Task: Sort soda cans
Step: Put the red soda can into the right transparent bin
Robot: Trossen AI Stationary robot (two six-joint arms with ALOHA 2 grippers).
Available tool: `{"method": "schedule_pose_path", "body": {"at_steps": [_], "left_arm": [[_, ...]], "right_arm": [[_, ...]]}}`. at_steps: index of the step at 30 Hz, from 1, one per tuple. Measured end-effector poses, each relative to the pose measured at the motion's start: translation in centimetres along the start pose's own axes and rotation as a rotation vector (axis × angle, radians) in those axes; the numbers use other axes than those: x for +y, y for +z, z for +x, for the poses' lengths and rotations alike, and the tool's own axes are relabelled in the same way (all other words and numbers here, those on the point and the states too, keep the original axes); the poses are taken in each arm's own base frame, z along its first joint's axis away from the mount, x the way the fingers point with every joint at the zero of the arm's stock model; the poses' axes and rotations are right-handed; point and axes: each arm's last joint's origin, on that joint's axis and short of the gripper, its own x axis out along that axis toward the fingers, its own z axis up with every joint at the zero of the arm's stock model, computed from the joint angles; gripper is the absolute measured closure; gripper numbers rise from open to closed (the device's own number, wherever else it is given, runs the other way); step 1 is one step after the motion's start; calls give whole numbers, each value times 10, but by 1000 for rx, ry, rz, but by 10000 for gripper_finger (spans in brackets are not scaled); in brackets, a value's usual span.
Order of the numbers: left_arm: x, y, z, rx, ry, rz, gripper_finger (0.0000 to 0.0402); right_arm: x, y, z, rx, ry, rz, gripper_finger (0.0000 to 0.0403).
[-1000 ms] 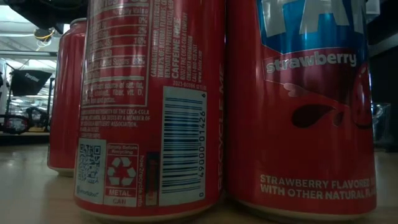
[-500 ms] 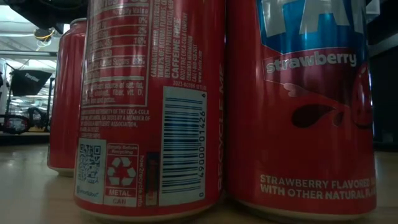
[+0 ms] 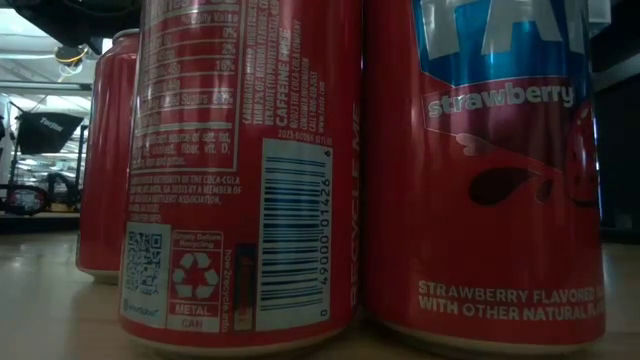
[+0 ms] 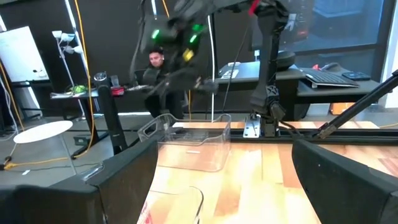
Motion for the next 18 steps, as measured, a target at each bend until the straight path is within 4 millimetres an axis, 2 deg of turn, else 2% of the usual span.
{"method": "schedule_pose_path", "body": {"at_steps": [4, 7, 11, 18], "left_arm": [[0, -1, 0, 6, -1, -21, 43], [-2, -2, 0, 21, -8, -20, 43], [-4, -2, -1, 25, -21, -20, 43], [-8, -2, -2, 22, -38, -11, 43]], "right_arm": [[30, 26, -42, -188, -46, -64, 56], [55, 46, -64, -346, -40, -148, 56], [86, 74, -84, -494, -49, -275, 56], [141, 129, -107, -719, -88, -524, 56]]}}
